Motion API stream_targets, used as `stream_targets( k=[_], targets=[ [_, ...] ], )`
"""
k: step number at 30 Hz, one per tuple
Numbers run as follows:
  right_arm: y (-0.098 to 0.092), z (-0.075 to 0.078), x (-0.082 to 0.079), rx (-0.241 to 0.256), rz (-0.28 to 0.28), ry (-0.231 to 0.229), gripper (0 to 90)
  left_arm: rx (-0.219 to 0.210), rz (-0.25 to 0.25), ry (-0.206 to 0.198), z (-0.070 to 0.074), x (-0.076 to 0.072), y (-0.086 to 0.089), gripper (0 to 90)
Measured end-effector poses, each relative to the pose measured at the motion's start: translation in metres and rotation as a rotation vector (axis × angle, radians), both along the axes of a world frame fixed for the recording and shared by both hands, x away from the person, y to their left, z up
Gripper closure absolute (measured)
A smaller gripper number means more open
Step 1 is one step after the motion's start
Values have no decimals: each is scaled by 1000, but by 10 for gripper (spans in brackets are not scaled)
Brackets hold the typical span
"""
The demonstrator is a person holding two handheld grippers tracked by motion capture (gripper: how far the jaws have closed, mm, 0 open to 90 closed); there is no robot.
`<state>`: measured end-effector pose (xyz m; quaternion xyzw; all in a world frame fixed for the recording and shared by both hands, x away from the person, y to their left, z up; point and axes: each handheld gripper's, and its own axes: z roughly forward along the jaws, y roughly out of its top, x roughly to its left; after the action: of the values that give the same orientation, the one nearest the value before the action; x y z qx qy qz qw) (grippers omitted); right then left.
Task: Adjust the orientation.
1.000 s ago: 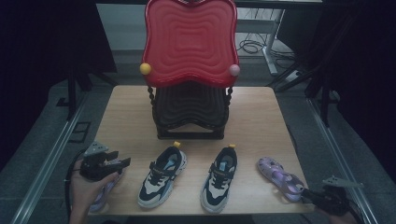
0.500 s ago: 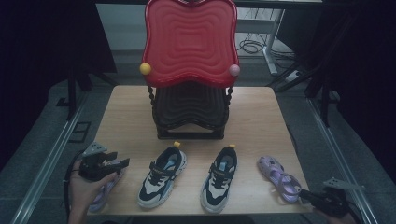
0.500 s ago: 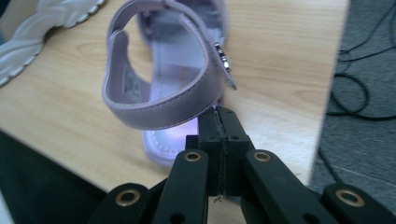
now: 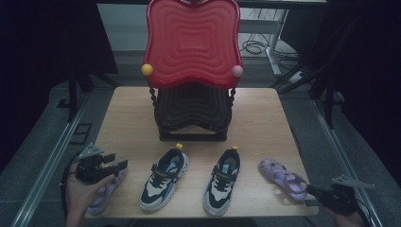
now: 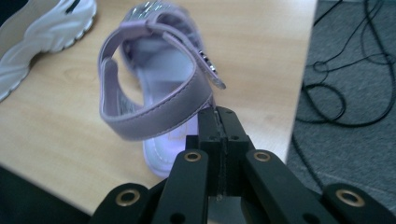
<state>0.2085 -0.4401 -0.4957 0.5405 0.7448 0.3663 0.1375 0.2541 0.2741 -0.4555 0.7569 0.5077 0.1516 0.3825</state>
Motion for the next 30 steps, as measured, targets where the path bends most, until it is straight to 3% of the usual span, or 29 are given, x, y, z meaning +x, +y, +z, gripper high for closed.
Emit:
stream_targets(
  k=[13, 23, 30],
  targets=[
    [9, -11, -15, 21, 55, 43, 890, 1, -7, -2, 2, 2, -2, 404],
    [-14, 4, -20, 17, -29, -18, 889, 3, -14, -4, 3, 4, -5, 403],
    [-9, 27, -10, -4, -33, -83, 889, 3, -14, -3, 3, 4, -6, 403]
  ],
)
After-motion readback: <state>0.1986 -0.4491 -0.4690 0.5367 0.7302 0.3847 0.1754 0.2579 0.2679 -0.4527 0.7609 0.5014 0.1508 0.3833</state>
